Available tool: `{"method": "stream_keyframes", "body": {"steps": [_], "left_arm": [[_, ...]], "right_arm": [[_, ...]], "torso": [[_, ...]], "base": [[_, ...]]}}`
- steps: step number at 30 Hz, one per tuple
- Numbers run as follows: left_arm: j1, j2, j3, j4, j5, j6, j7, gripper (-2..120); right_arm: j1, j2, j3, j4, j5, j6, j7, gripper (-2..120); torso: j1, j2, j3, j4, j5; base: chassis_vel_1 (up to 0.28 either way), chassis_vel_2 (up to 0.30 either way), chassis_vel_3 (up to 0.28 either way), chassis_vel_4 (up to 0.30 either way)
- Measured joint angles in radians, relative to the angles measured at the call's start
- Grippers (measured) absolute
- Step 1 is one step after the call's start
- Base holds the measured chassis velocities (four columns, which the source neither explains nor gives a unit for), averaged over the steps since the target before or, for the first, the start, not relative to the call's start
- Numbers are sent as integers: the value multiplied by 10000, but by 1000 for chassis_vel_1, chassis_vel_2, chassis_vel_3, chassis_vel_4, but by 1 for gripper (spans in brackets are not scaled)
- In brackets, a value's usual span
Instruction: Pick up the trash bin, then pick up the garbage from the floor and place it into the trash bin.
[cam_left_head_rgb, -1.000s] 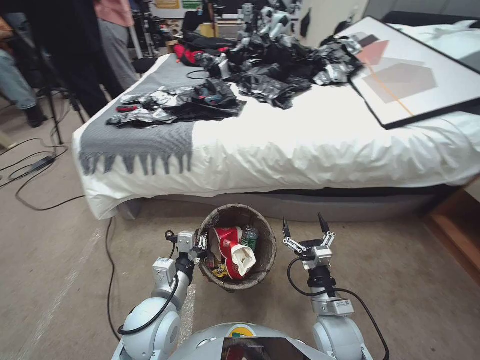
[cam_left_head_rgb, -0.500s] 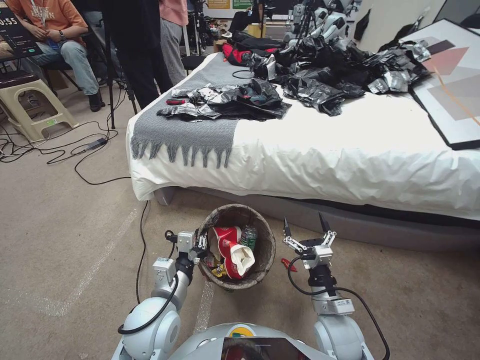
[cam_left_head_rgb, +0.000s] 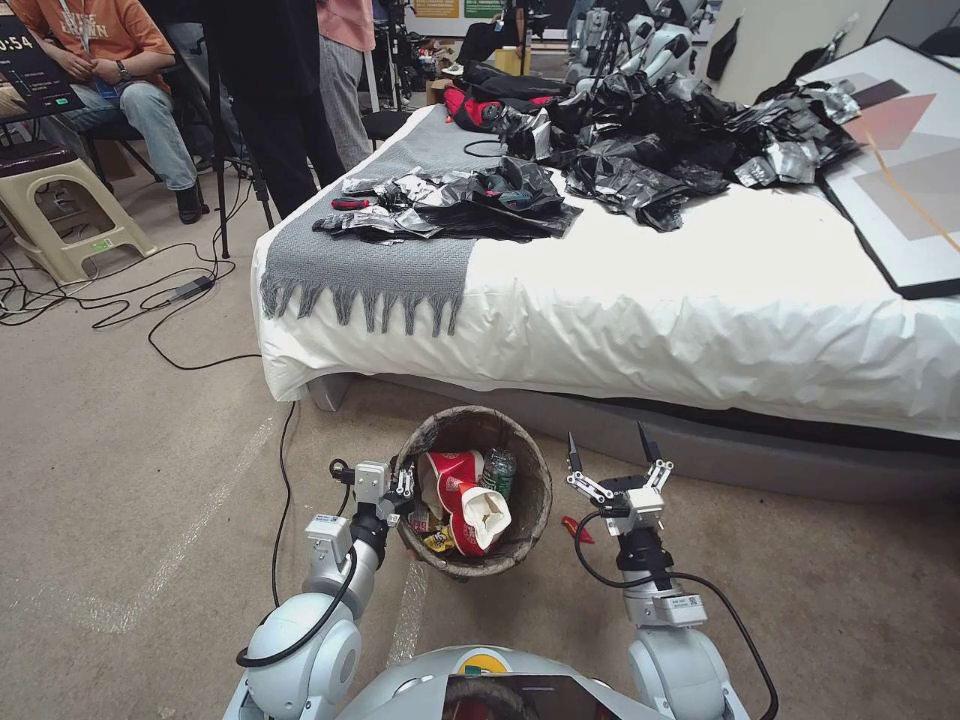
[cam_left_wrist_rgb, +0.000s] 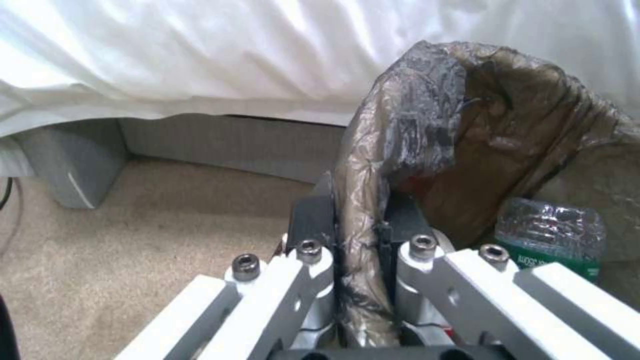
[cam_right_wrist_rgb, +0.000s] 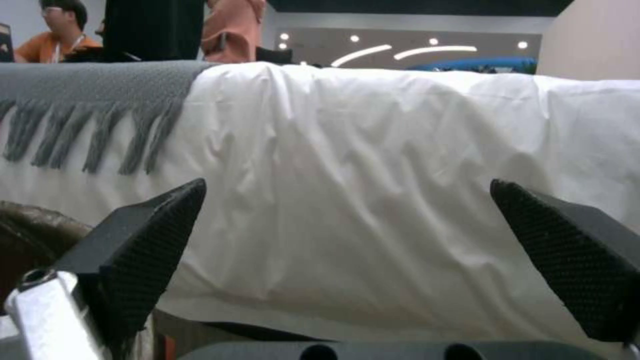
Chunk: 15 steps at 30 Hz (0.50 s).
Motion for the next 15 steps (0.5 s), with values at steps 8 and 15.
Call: {"method": "stream_keyframes", "body": {"steps": [8, 15], "left_arm": [[-18, 3, -45, 2, -17, -11, -2, 6], [-30, 0, -89, -12, -9, -24, -6, 6]], "right_arm": [[52, -222, 15, -20, 360, -1789, 217, 100], [501, -575, -19, -495, 892, -4267, 458, 100]], "torso": [[0, 0, 0, 0, 1], [0, 0, 0, 1, 1]], "base": [[0, 0, 0, 0], [0, 0, 0, 0]]}}
